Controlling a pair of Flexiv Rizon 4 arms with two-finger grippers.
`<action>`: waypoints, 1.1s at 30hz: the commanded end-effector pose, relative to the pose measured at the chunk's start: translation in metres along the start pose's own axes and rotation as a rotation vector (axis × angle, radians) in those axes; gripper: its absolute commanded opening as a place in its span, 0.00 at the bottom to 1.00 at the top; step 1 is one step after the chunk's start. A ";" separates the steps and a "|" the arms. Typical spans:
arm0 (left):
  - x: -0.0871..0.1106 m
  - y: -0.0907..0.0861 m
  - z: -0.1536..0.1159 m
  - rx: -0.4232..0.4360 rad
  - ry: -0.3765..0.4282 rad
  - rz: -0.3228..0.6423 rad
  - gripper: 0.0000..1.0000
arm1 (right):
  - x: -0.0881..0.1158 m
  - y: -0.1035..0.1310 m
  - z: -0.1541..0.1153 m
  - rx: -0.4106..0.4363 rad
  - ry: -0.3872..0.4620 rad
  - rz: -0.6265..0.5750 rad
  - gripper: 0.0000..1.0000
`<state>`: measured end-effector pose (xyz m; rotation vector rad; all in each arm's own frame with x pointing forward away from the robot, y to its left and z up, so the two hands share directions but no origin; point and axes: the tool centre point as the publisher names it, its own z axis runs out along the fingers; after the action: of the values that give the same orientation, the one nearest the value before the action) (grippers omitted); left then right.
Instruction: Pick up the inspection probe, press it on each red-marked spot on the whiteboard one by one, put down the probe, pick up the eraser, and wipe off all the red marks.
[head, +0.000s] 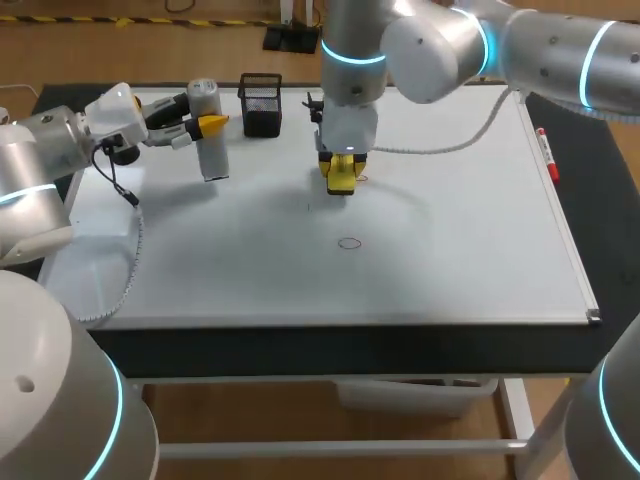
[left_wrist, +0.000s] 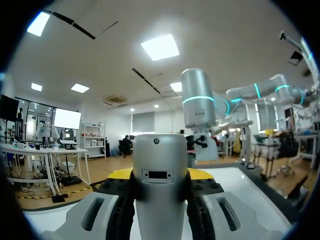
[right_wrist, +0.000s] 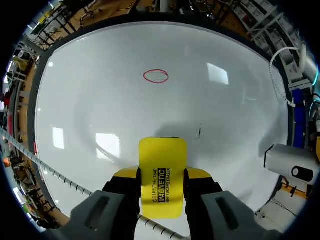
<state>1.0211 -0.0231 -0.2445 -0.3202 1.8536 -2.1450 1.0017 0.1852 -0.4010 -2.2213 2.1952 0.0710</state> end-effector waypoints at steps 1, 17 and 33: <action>0.000 -0.001 0.001 0.000 -0.002 0.001 0.00 | -0.008 -0.009 0.006 -0.015 0.011 -0.011 0.00; 0.000 -0.001 0.001 0.000 -0.002 0.001 0.00 | -0.003 -0.012 0.020 -0.024 0.017 -0.035 0.00; 0.000 -0.001 0.001 0.000 -0.002 0.001 0.00 | 0.020 -0.012 0.028 -0.035 0.033 -0.004 0.00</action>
<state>1.0211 -0.0231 -0.2445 -0.3202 1.8536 -2.1450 1.0131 0.1738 -0.4280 -2.2627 2.2235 0.0797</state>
